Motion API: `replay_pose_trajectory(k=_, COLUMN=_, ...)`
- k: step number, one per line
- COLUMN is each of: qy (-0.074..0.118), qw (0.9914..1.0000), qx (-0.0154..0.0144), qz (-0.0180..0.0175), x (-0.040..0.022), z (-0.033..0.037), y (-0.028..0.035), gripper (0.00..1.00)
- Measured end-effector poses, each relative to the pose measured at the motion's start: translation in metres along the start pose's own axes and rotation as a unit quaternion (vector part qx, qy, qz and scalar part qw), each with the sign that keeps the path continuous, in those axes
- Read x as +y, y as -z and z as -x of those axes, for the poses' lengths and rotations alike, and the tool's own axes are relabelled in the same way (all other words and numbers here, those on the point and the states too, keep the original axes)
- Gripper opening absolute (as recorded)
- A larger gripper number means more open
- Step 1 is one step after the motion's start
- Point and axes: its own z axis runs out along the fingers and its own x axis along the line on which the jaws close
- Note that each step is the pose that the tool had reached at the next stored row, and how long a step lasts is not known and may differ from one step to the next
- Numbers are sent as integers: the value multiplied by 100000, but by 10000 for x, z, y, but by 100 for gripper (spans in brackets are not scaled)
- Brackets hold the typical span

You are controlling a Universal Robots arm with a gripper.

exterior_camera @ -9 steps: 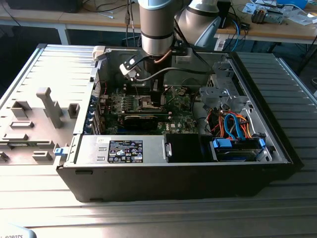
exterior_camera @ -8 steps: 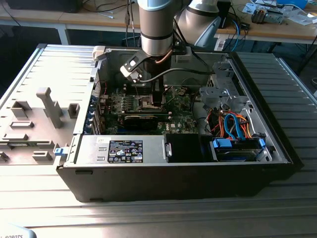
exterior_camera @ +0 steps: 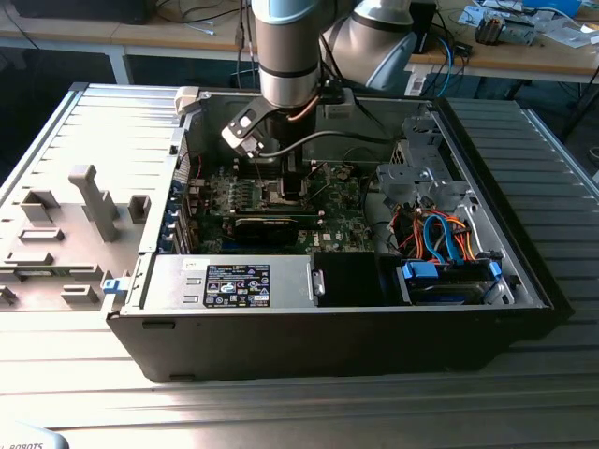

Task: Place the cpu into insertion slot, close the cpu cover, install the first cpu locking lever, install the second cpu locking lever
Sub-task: 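Place the cpu into insertion slot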

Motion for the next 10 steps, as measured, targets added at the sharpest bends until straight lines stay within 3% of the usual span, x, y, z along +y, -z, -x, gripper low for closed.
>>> replay_pose_trajectory(k=4, qy=-88, qw=100000, qx=9, qz=8, x=-75, z=-59, y=-23, gripper=55)
replay_pose_trajectory(k=7, qy=-98, qw=100000, qx=14, qz=9, x=-74, z=-59, y=-23, gripper=55)
replay_pose_trajectory(k=10, qy=-142, qw=100000, qx=-47, qz=17, x=-84, z=-62, y=-77, gripper=55)
